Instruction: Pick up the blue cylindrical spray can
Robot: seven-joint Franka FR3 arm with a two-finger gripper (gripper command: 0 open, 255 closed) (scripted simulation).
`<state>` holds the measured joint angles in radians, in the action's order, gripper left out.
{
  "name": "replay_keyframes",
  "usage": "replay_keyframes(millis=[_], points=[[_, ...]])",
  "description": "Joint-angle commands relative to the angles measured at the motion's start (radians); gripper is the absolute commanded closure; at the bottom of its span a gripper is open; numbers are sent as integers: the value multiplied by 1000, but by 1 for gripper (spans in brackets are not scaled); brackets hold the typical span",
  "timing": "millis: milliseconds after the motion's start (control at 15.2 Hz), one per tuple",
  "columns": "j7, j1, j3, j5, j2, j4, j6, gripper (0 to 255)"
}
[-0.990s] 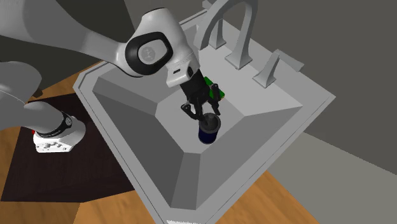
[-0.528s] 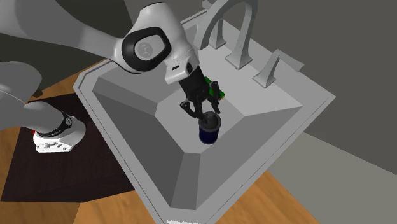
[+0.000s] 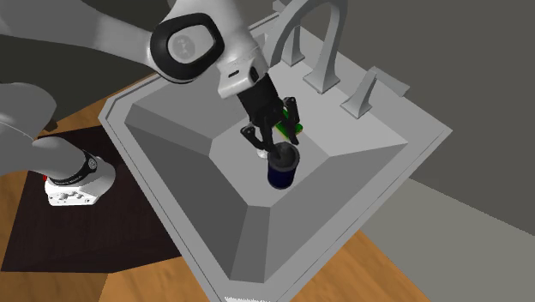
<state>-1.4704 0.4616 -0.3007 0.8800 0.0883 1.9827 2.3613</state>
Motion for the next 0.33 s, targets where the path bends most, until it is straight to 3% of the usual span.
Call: replay_keyframes(millis=[0, 264], points=[[22, 0, -2, -18, -8, -15, -15, 255], [46, 0, -4, -39, -18, -29, -31, 255]])
